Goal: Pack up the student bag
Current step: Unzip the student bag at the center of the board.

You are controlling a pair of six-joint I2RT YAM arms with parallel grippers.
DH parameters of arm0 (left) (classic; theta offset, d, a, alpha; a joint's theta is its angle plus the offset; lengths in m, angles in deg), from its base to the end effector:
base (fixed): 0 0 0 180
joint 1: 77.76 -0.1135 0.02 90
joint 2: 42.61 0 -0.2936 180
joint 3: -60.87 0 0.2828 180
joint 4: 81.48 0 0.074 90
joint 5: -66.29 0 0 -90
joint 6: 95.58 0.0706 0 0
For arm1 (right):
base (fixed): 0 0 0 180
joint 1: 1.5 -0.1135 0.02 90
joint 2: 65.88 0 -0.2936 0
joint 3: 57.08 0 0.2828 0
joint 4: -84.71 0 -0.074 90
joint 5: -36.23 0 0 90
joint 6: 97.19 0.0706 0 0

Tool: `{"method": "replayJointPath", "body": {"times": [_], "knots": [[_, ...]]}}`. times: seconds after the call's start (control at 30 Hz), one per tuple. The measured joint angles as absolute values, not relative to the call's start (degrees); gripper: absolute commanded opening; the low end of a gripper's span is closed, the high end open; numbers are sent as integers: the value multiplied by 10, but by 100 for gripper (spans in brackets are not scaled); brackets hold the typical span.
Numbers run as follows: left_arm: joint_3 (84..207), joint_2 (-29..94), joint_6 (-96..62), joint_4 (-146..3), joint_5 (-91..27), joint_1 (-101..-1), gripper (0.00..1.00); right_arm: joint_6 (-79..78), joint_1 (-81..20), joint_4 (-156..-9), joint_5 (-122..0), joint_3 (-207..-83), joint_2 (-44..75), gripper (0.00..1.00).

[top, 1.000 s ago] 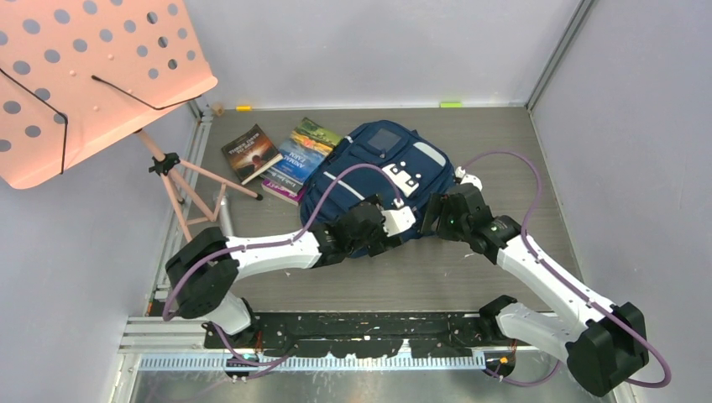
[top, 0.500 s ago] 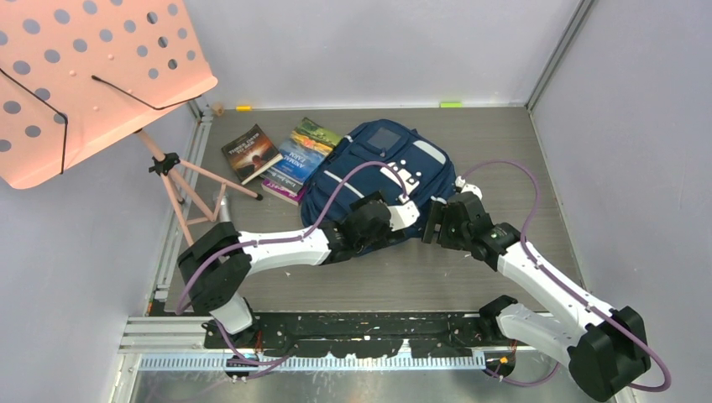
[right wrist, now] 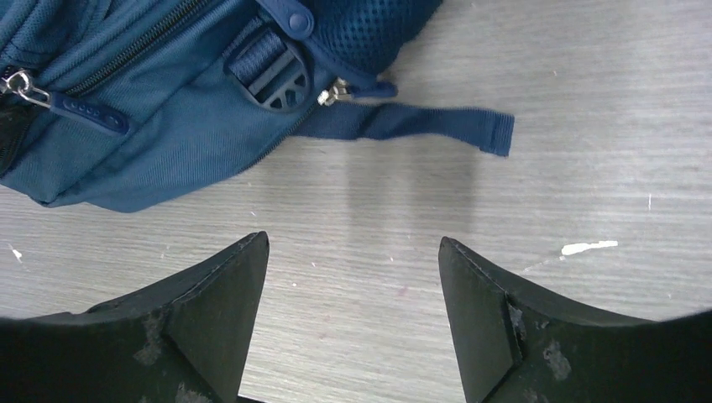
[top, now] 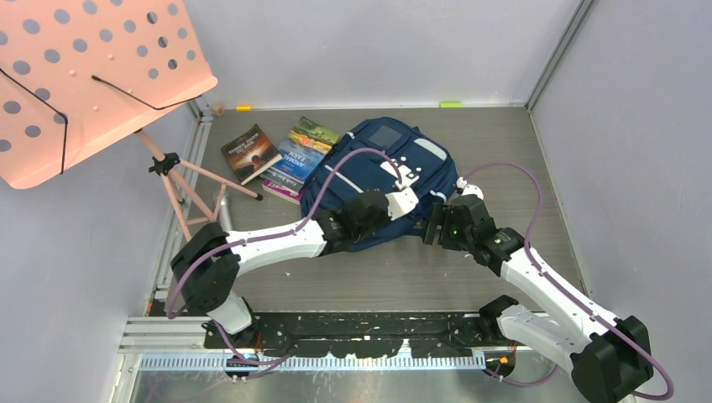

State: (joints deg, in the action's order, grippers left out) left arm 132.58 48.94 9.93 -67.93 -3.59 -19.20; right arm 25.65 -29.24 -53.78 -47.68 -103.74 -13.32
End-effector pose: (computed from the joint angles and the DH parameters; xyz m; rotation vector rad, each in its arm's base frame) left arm 0.2351 -0.3381 0.2338 1.1073 1.8015 -0.0686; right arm 0.1986 0.0960 0.2114 0.1581 2.4193 0.3652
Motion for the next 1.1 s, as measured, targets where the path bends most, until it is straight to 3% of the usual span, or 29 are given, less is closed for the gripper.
{"method": "replayJointPath", "body": {"times": [0.2, 0.3, 0.57, 1.1], "knots": [[1373, 457, 40, -590, -111, -244, 0, 211, -292, -608, -496, -1037, -136, 70], [1398, 451, 9, -555, -158, -277, 0, 179, -292, -648, -521, -1038, -119, 60], [1423, 449, -34, -509, -229, -322, 0, 133, -292, -711, -592, -1046, -32, 55], [1443, 449, -59, -478, -265, -345, 0, 146, -282, -889, -582, -967, -1, 38]]}}
